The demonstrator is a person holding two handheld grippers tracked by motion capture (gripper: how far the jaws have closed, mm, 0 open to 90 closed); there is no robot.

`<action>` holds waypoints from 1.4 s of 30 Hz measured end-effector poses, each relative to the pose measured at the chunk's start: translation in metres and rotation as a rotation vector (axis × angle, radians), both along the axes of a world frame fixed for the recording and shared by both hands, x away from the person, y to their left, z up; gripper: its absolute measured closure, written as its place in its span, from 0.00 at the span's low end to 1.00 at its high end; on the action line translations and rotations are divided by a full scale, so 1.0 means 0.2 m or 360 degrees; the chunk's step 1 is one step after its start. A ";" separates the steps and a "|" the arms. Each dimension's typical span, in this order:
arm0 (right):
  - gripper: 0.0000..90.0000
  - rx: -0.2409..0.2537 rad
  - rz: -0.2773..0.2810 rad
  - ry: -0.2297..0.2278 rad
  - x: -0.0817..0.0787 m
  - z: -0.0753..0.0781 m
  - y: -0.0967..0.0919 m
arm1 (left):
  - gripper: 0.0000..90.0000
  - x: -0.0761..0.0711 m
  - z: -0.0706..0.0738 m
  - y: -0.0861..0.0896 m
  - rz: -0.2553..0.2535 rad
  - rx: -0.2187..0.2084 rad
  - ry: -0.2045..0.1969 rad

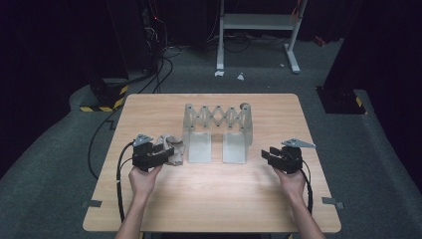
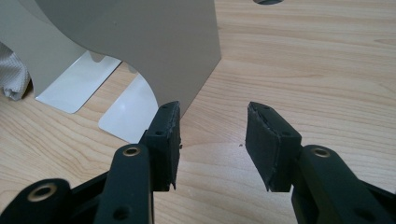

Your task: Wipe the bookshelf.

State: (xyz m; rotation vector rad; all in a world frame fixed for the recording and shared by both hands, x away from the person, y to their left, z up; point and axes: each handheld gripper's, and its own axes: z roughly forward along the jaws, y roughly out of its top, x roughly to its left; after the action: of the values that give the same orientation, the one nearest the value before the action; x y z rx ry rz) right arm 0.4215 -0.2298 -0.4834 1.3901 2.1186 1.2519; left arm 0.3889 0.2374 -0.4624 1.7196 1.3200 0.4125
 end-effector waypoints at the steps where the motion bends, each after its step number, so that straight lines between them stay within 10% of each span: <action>1: 0.61 0.0002 -0.0005 -0.0002 -0.01 0.00 -0.01 | 0.49 -0.01 0.00 0.01 0.0006 -0.0006 -0.0008; 17: 0.59 -0.0021 -0.0044 -0.0027 -0.09 -0.04 -0.09 | 0.44 -0.14 -0.07 0.13 0.0067 0.0007 -0.0048; 42: 0.56 -0.0205 -0.0149 0.0084 -0.13 -0.19 -0.16 | 0.41 -0.12 -0.28 0.16 0.0207 0.0315 0.0077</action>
State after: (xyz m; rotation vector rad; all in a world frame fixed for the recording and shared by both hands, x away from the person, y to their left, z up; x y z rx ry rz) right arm 0.3965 -0.2609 -0.5216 1.4629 2.1019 1.0351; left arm 0.3641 0.2696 -0.5194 1.8207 1.4718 0.5965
